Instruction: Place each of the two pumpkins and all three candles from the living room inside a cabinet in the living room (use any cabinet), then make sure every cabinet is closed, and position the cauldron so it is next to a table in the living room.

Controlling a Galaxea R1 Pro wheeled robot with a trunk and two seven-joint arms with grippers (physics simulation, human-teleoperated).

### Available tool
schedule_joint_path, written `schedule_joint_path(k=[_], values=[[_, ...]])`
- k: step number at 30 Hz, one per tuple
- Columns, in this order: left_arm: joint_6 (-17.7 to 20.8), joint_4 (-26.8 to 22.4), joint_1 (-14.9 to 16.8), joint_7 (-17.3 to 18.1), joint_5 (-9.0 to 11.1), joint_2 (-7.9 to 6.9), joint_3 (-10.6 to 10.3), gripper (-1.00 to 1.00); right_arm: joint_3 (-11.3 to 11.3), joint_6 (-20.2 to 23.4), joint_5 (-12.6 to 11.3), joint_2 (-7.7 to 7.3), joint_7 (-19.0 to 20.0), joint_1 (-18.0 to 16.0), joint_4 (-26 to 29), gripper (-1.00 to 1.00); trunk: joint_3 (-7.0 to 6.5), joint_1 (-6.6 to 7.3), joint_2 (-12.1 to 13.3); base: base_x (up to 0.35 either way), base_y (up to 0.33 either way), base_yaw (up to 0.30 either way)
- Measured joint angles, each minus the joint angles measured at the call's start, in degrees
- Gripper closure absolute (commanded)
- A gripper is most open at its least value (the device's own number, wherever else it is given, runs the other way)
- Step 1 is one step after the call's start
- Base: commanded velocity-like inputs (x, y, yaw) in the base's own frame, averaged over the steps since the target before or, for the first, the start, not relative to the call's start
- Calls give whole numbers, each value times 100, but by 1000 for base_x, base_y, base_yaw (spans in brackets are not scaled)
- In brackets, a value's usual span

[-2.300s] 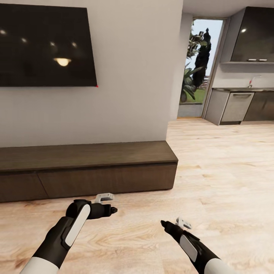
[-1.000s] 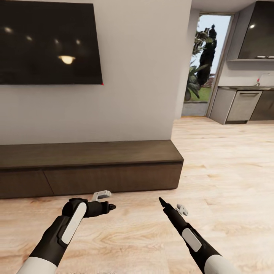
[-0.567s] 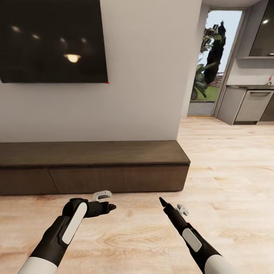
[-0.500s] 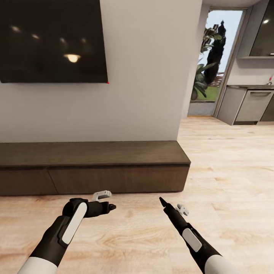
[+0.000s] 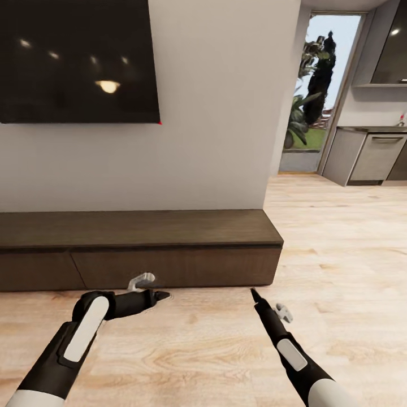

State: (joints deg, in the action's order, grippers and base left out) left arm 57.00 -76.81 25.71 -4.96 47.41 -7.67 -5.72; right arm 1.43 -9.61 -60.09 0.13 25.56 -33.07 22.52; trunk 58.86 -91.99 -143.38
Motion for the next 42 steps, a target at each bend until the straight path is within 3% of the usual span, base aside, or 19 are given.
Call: schedule_joint_path(k=[1, 4, 6, 8, 13, 15, 19, 22, 29, 42], values=[[-2, -48, -3, 0, 560, -232, 15, -100, -5, -97, -19, -2, 7, -1, -5, -100, 0, 0, 0, 0, 0, 0], [-3, -147, -12, -3, 1748, -746, 5, -100, -12, -171, -43, -3, 17, -2, -10, -100, 0, 0, 0, 0, 0, 0], [-3, -178, -15, -4, 2300, -984, -4, -100, -14, -183, -50, -4, 33, -2, -10, -100, 0, 0, 0, 0, 0, 0], [-3, -190, -16, -5, 2594, -1129, -8, -100, -15, -187, -89, -4, 42, -2, -5, -100, 21, -3, -1, 0, 0, 0], [-1, -198, -17, 3, 2794, -1233, -10, -100, -13, 125, -423, -9, 274, -1, 35, -100, 132, -16, -7, 0, 0, 0], [3, -199, -17, 8, 2814, -1243, -10, -100, -16, 463, -626, -16, 624, -2, 38, -100, 177, -21, -10, 0, 0, 0], [3, -185, -17, 13, 2914, -1249, -10, -100, -9, 1061, -1352, -23, 1330, -2, 21, -100, 265, -31, -16, 0, 0, 0], [4, -183, -17, 13, 3301, -1256, -14, -100, 3, 1359, -2006, -21, 1554, -1, -15, -100, 332, -39, -20, 0, 0, 0], [6, -174, -25, 11, 3482, -1285, -23, -100, 11, 1384, -2252, -19, 1621, 2, -25, -100, 487, -57, -29, 0, 0, 0], [7, -116, -25, 11, 3672, -1311, -27, -100, 1, 1457, -2321, -20, 2024, 3, -34, -100, 775, -91, -47, 0, 0, 0]])
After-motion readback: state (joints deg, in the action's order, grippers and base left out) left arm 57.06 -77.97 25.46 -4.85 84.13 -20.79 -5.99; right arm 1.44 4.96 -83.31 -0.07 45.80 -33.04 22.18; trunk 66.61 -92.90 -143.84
